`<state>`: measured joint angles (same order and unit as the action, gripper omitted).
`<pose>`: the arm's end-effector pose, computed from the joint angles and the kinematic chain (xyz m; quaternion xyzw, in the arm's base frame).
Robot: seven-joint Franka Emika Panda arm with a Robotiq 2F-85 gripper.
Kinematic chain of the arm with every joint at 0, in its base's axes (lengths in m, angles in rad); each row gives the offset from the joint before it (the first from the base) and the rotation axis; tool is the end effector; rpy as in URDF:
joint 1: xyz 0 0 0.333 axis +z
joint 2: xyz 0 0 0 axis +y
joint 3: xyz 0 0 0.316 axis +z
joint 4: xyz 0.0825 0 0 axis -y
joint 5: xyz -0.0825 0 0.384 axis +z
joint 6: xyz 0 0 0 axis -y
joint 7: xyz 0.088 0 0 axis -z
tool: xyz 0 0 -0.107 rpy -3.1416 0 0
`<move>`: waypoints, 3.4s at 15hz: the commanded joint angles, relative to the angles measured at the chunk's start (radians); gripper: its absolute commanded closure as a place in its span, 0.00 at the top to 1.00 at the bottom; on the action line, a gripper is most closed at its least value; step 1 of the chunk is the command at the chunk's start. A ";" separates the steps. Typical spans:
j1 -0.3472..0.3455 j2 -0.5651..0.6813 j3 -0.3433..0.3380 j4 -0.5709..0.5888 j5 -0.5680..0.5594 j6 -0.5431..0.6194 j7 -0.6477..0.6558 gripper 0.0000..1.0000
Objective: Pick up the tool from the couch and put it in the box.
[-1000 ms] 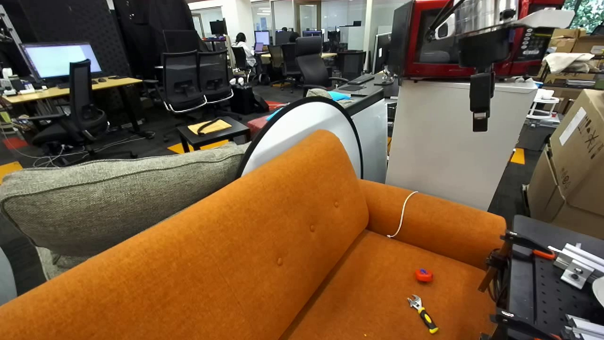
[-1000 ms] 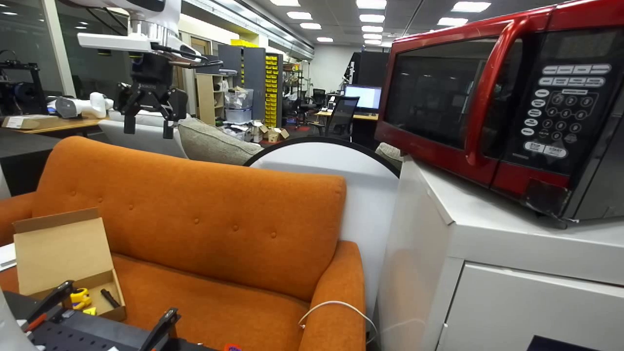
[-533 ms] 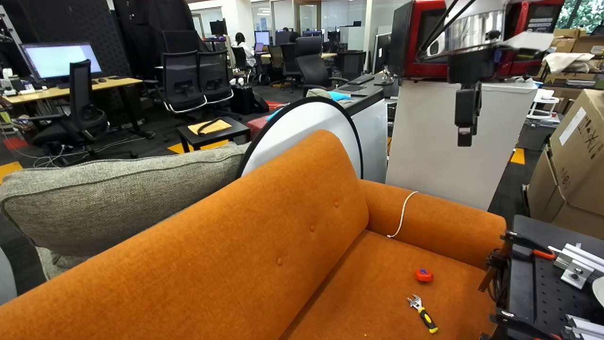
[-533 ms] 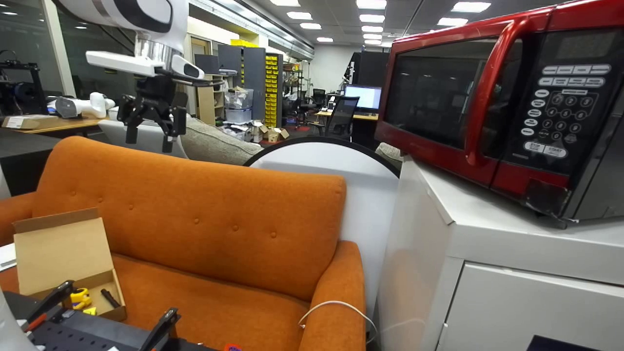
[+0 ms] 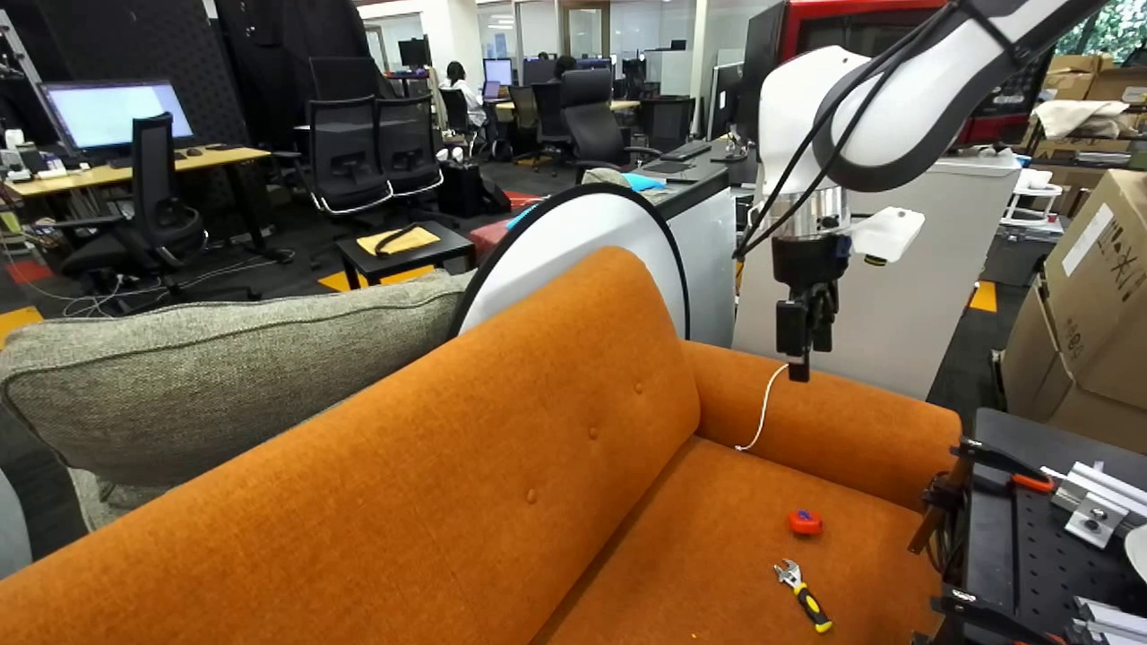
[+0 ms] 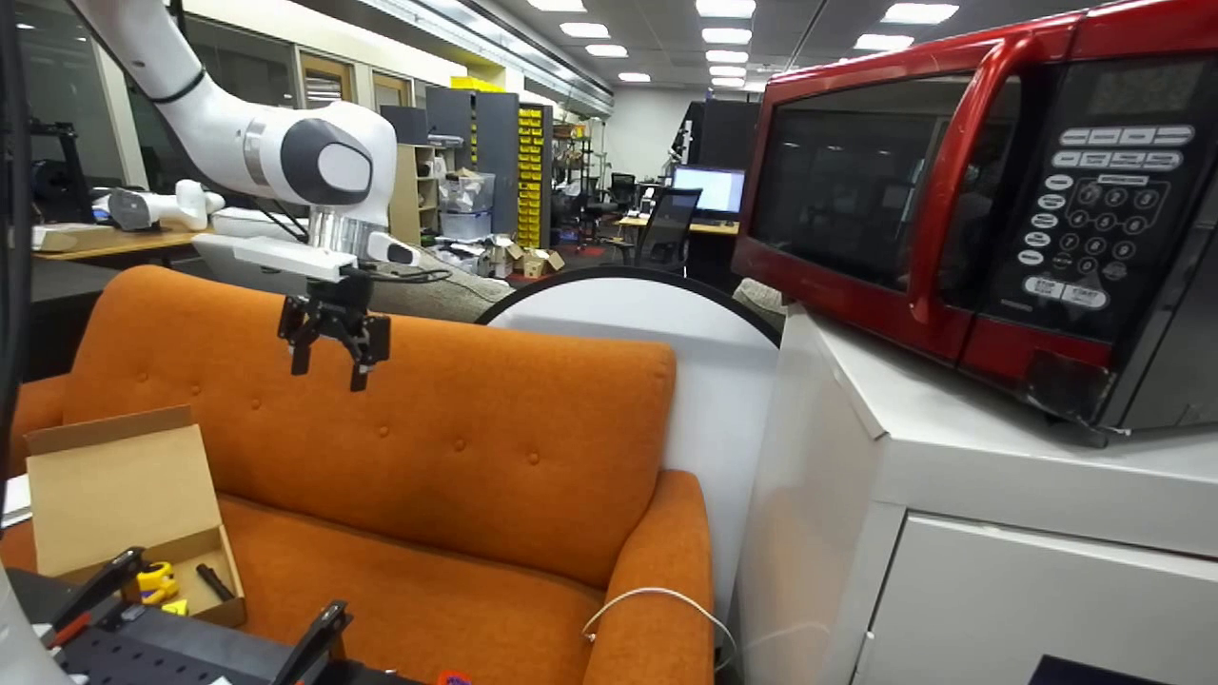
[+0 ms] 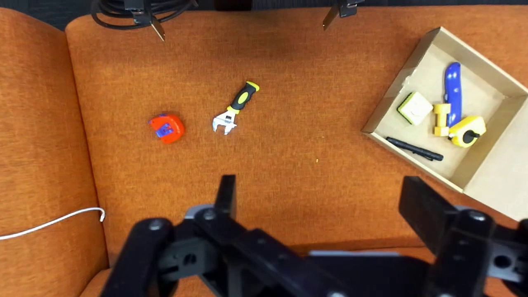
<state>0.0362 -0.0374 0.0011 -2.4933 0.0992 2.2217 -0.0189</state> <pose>0.4381 0.0195 0.2825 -0.9925 0.0066 0.1170 0.0346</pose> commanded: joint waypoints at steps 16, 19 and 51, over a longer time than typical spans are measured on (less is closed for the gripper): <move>-0.066 0.365 0.074 0.084 0.415 0.245 -0.412 1.00; -0.111 0.514 0.113 0.139 0.452 0.286 -0.422 1.00; -0.325 1.310 0.128 0.574 0.441 0.473 0.084 1.00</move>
<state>-0.2662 1.2398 0.1226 -1.9469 0.5239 2.6799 -0.0073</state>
